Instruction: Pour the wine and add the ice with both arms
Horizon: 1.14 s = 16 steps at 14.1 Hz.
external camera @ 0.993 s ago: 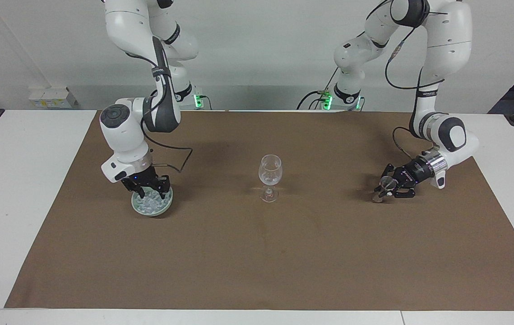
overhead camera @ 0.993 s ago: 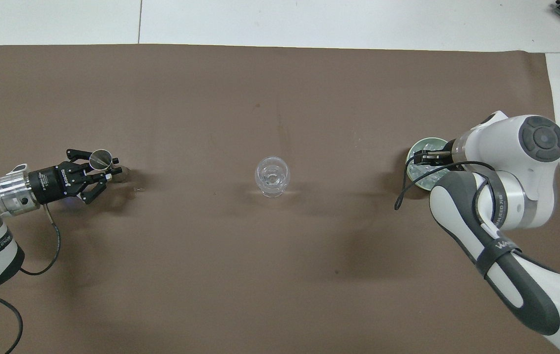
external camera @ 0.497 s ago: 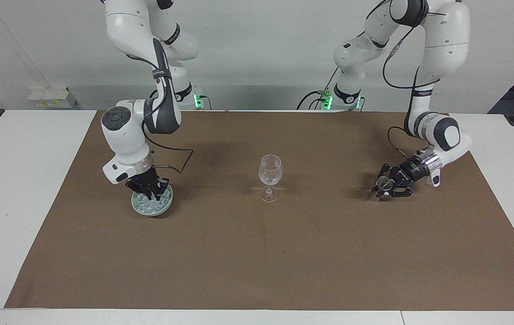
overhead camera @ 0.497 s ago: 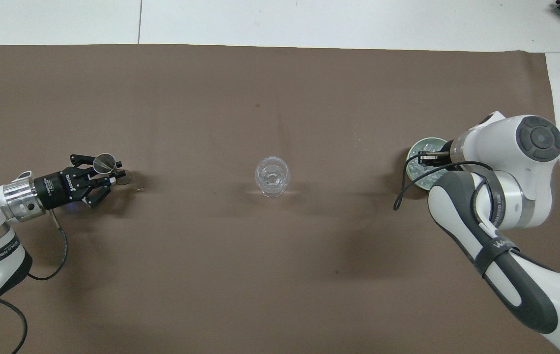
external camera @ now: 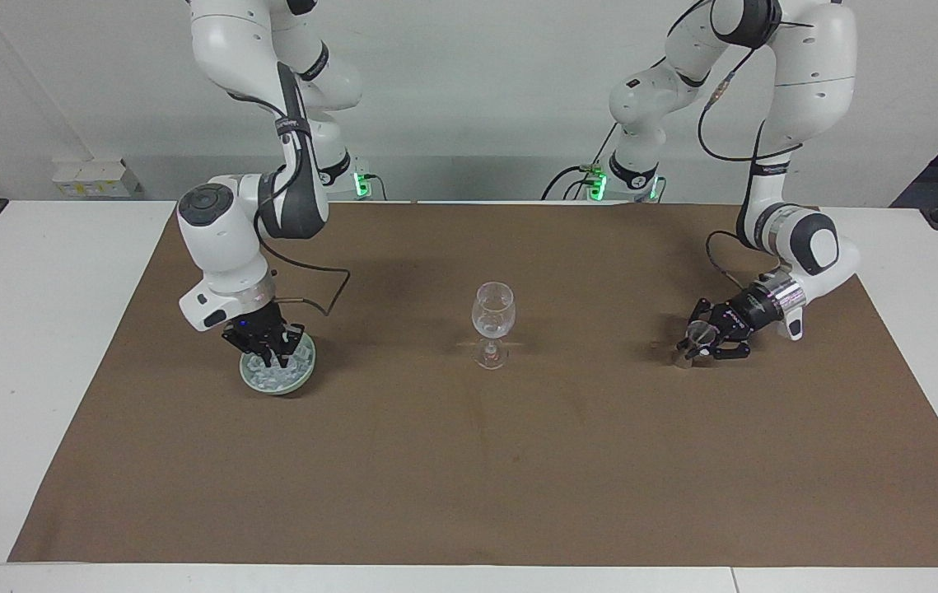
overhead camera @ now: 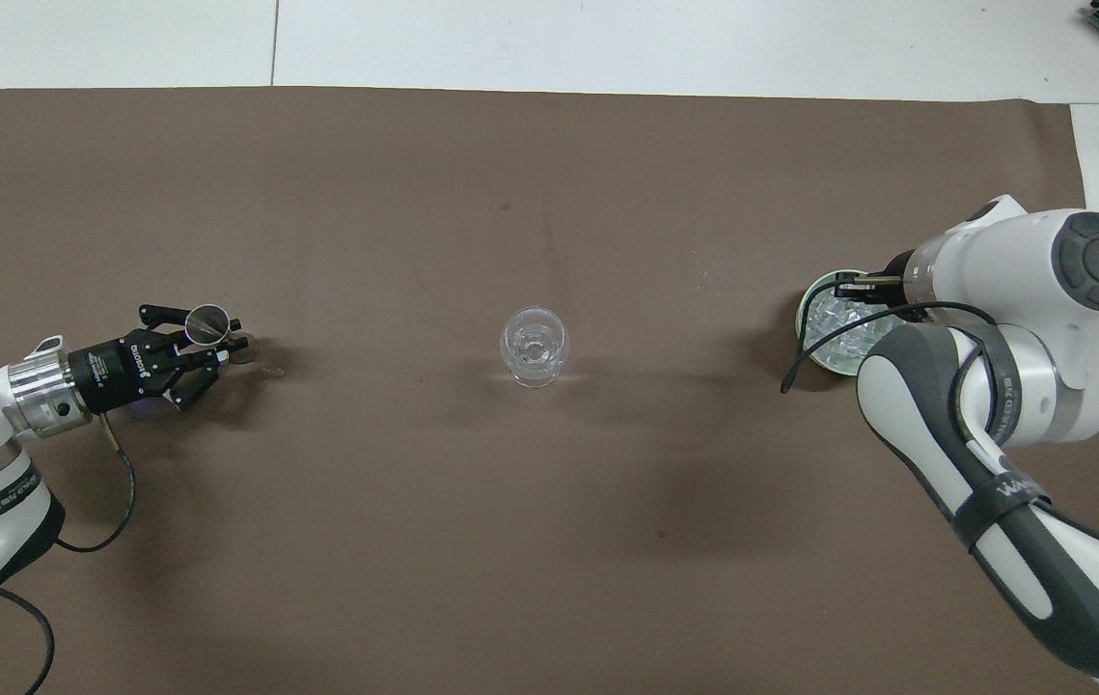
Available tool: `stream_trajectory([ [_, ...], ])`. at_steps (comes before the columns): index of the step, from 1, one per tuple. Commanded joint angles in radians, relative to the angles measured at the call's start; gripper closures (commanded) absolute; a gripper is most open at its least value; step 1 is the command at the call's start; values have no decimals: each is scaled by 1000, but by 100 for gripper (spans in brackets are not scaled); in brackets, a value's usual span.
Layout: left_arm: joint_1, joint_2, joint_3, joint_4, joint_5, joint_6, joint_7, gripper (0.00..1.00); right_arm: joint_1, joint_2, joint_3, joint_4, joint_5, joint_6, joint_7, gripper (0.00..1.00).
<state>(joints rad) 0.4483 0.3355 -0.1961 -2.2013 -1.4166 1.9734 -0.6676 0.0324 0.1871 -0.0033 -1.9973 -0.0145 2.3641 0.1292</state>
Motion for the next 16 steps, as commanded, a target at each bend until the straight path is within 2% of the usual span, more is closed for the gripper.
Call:
stream_trajectory([
  [1, -17, -42, 7, -49, -27, 35, 25, 100, -6, -67, 6, 5, 13, -69, 29, 100],
  [2, -17, -44, 7, -51, -27, 36, 29, 100, -6, -92, 6, 9, 13, -109, 44, 100],
  [4, -16, -46, 7, -51, -27, 35, 31, 57, -11, -117, 6, 47, 13, -182, 82, 100],
  [7, -17, -46, 9, -51, -25, 36, 31, 54, -11, -139, 5, 142, 13, -317, 84, 100],
  [8, -17, -46, 11, -51, -22, 33, 33, 41, -15, -152, 5, 165, 11, -356, 84, 100],
  [10, -16, -46, 11, -51, -16, 30, 34, 29, -15, -182, 3, 199, 4, -429, 83, 100],
  [11, -16, -46, 11, -51, -15, 30, 34, 8, -16, -201, 2, 202, 4, -446, 81, 100],
  [12, -16, -46, 11, -46, -10, 27, 34, 0, -16, -222, 0, 203, 4, -469, 83, 100],
  [16, 6, -42, 14, -31, 97, -8, 43, 0, -14, -238, 8, 247, 10, -536, 84, 100],
])
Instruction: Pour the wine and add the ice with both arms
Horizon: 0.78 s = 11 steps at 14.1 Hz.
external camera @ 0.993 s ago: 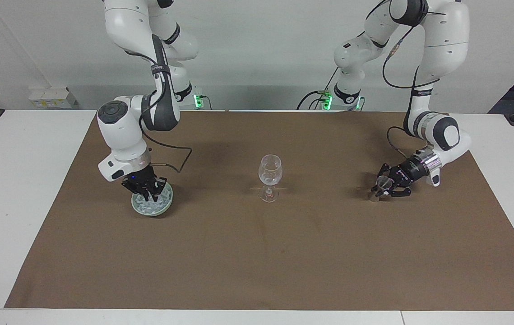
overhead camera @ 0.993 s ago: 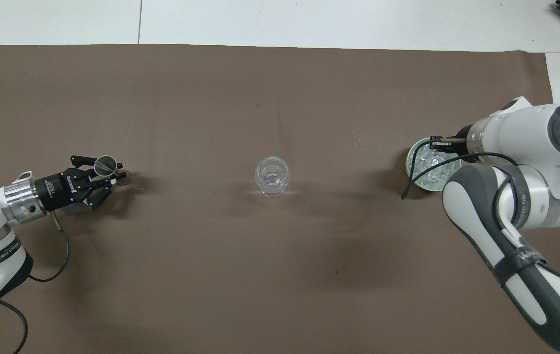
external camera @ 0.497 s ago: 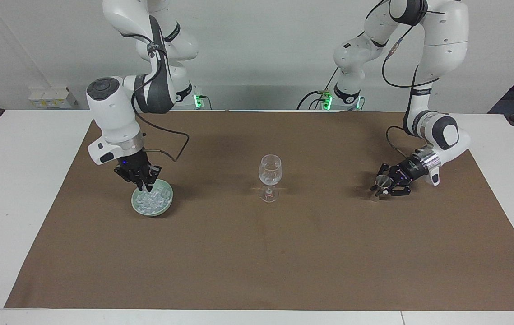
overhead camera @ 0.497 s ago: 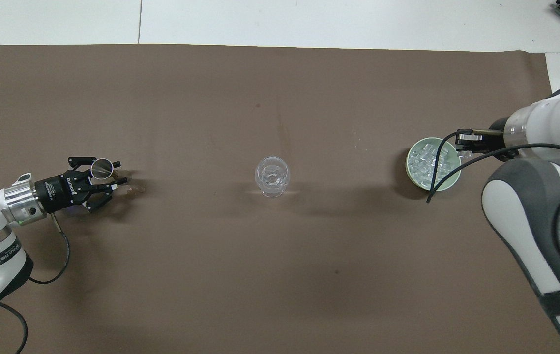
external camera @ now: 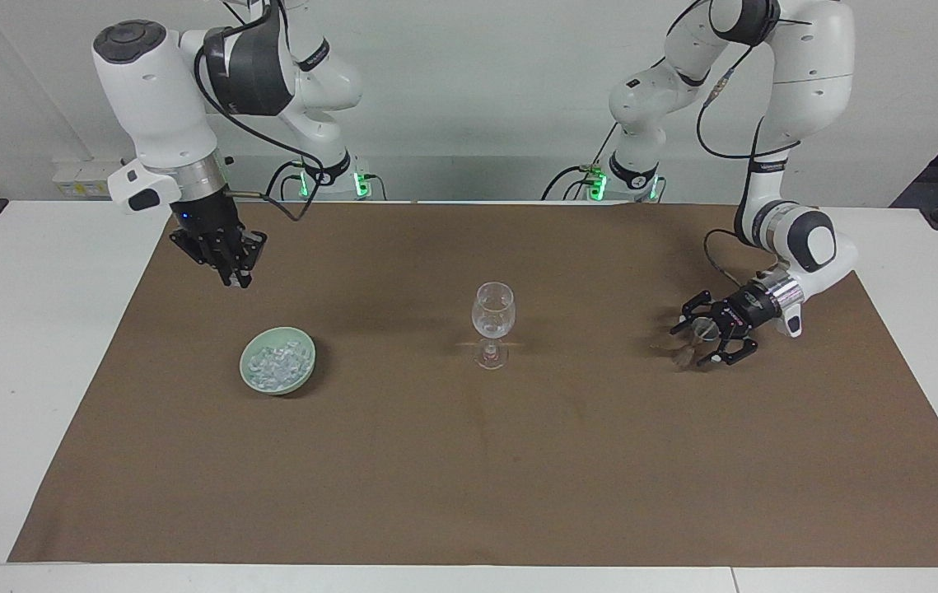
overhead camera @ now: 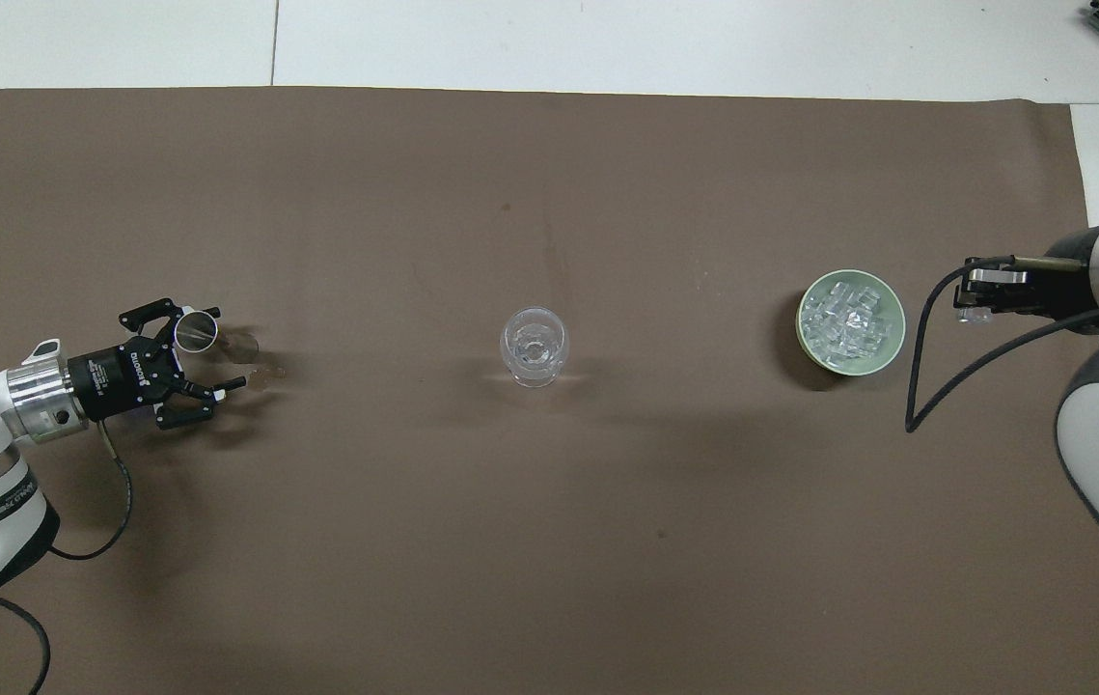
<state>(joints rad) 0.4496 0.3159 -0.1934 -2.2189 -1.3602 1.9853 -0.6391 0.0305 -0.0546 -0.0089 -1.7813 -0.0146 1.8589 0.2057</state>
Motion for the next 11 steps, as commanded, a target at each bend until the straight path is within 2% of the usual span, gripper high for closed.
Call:
stream_trajectory([
  [1, 12, -23, 11, -1, 67, -25, 13, 0, -6, 15, 15, 52, 11, -32, 9, 100],
  [5, 73, -23, 12, 82, 260, -117, 7, 0, 2, 32, 56, 86, 15, -41, 27, 100],
  [9, 106, -27, 21, 204, 479, -225, -4, 0, 5, 71, 225, 141, -7, -81, 125, 100],
  [11, 106, -47, 31, 274, 574, -284, -10, 0, 57, 133, 251, 187, -10, -76, 243, 100],
])
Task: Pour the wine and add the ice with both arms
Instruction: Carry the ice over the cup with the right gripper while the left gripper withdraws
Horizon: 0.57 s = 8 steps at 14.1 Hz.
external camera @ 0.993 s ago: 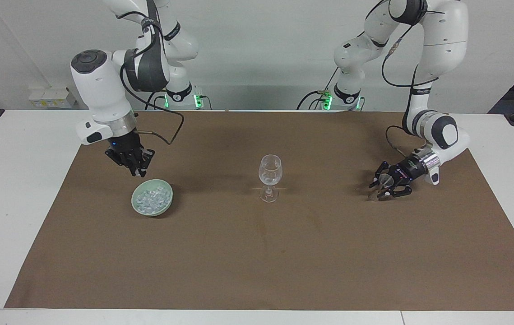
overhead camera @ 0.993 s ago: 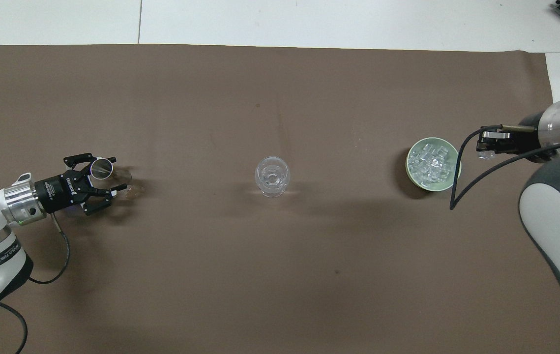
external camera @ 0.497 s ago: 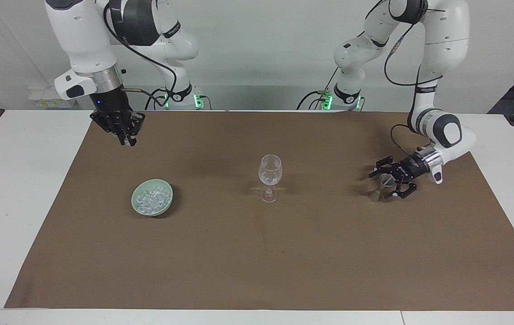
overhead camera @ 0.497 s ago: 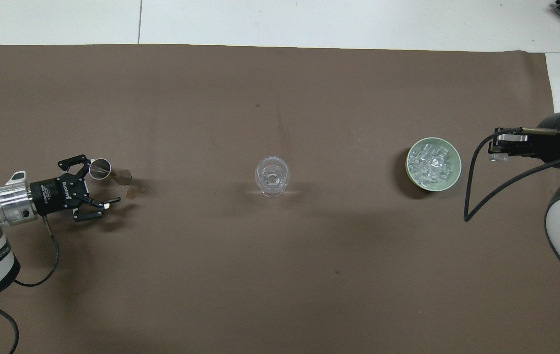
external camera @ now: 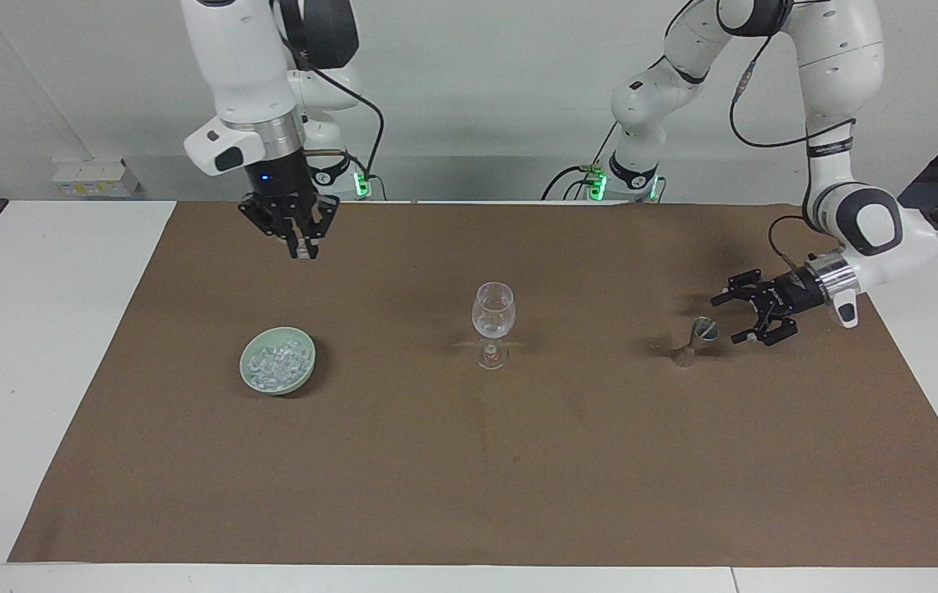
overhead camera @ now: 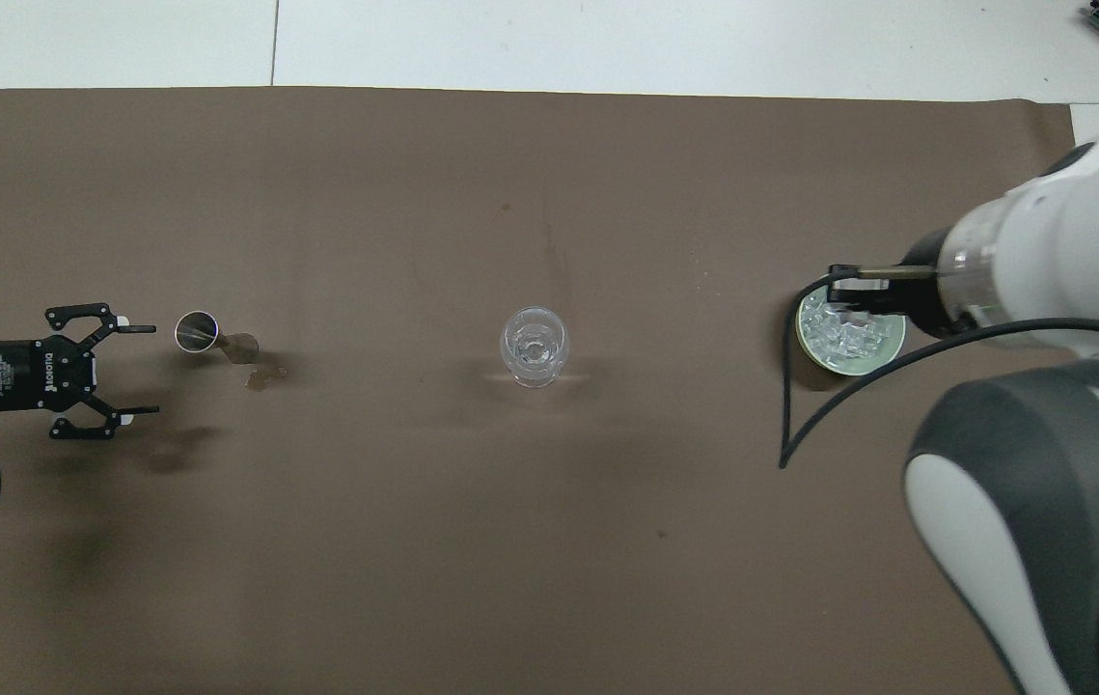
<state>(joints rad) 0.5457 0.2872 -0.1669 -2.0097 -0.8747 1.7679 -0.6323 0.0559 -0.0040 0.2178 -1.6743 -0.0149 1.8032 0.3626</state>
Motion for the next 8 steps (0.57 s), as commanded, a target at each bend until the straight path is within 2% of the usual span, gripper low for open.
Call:
stream_trajectory([
  [1, 8, -28, 4, 107, 141, -88, -17, 0, 77, 117, 23, 120, -14, -19, 149, 100],
  [3, 10, -39, 4, 193, 196, -129, -17, 0, 139, 177, 25, 172, -45, 2, 222, 100],
  [6, -4, -54, 1, 320, 310, -208, -17, 0, 222, 313, 23, 318, -63, 36, 344, 100],
  [8, -22, -109, -8, 356, 394, -240, -10, 0, 246, 341, 25, 329, -68, 93, 369, 100],
])
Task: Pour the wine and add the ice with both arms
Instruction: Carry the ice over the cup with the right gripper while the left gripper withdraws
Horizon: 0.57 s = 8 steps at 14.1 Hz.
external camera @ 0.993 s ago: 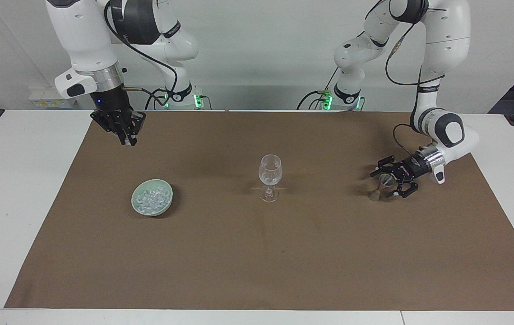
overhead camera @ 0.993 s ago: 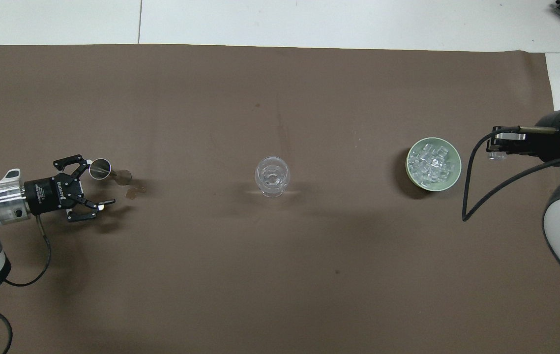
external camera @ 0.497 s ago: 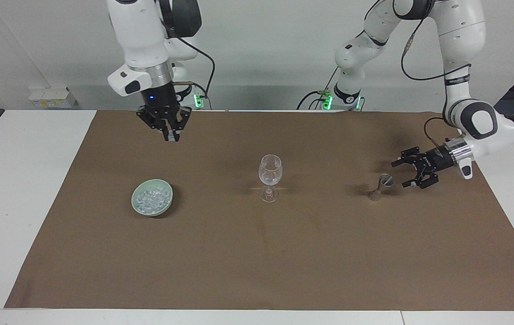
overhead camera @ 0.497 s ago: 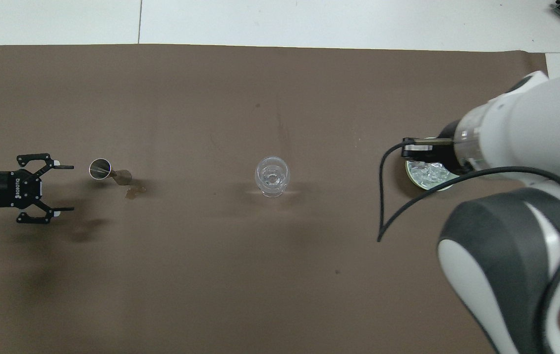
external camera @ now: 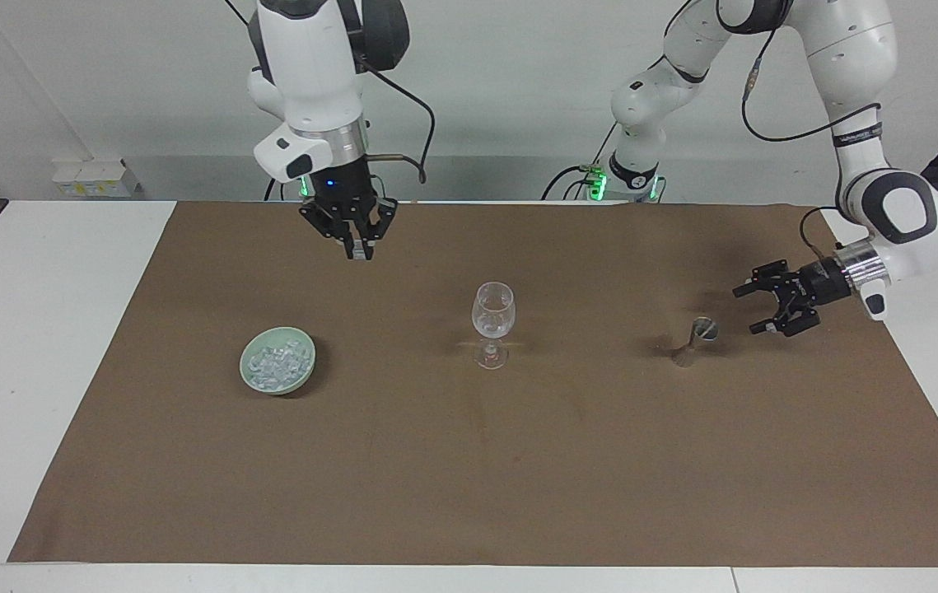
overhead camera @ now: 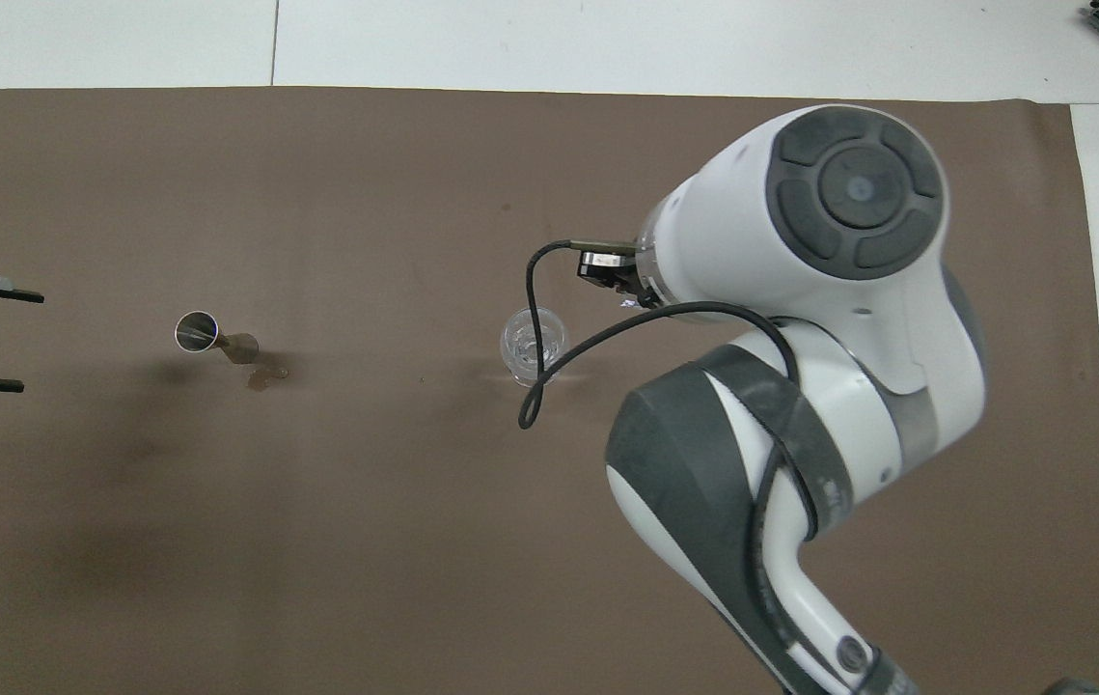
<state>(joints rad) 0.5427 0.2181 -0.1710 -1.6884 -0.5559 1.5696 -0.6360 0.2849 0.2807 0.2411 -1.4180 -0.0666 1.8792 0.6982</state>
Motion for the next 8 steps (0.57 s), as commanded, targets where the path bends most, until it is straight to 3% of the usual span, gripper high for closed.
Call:
stream_trajectory([
  [1, -51, -90, -5, 36, 136, -40, 5, 0, 28, 66, 3, 68, -16, 43, 62, 100],
  [4, -136, -192, -5, 32, 238, -39, 106, 0, 79, 81, 1, 53, -22, 54, 107, 100],
  [8, -196, -253, -13, 36, 348, -13, 264, 0, 80, 34, 3, -44, -21, 58, 109, 100],
])
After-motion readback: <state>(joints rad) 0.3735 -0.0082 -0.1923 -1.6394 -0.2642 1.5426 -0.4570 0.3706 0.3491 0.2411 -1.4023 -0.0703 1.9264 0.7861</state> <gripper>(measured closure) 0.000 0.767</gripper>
